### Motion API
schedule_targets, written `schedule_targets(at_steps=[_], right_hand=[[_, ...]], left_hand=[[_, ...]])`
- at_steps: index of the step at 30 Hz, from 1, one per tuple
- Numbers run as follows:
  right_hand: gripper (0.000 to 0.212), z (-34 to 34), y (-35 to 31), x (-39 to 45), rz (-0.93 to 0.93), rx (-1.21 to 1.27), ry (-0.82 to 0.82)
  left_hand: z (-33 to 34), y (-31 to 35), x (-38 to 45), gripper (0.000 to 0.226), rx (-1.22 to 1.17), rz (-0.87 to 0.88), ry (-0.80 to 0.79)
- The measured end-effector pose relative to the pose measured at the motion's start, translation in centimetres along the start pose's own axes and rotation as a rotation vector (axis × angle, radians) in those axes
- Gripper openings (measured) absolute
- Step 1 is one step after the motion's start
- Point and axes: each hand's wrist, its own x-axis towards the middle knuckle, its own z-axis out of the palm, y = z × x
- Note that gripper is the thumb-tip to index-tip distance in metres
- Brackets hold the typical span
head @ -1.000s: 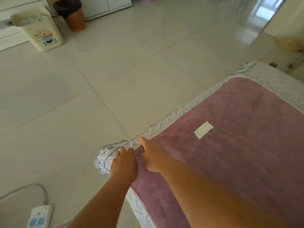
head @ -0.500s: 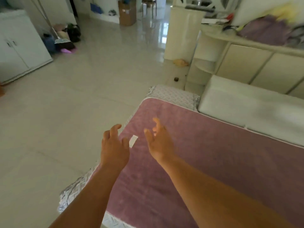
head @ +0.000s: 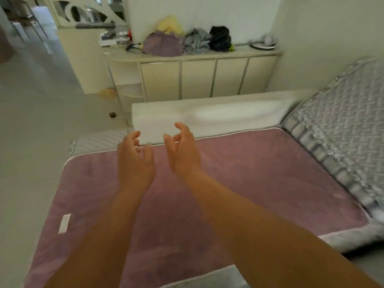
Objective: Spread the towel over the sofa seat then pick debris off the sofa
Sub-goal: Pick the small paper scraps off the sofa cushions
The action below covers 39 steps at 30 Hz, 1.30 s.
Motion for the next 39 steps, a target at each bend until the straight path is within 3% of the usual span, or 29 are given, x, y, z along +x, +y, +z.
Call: schedule_targets(at_steps=[10, 21, 28, 39], right_hand=[[0.039, -19.1, 1.2, -3.4, 0.065, 0.124, 0.368], [0.031, -38.7, 2.3, -12.9, 0.078, 0.2, 0.805], [0.031, -48.7, 4.5, -18.9, 0.113, 0.145, 1.114], [0.031, -58.4, 8.6, -32.2, 0.28, 0.096, 1.539]], left_hand=[[10.7, 13.8, -9.2, 0.035, -0.175, 0.136, -0.225], [19.3, 25.9, -23.6, 0.032, -0.394, 0.261, -0.484], [25.4, 32.0, -32.4, 0.033, -0.496, 0.45, -0.729], [30.0, 34.2, -49.1, 0.029, -0.571, 0.485, -1.255]])
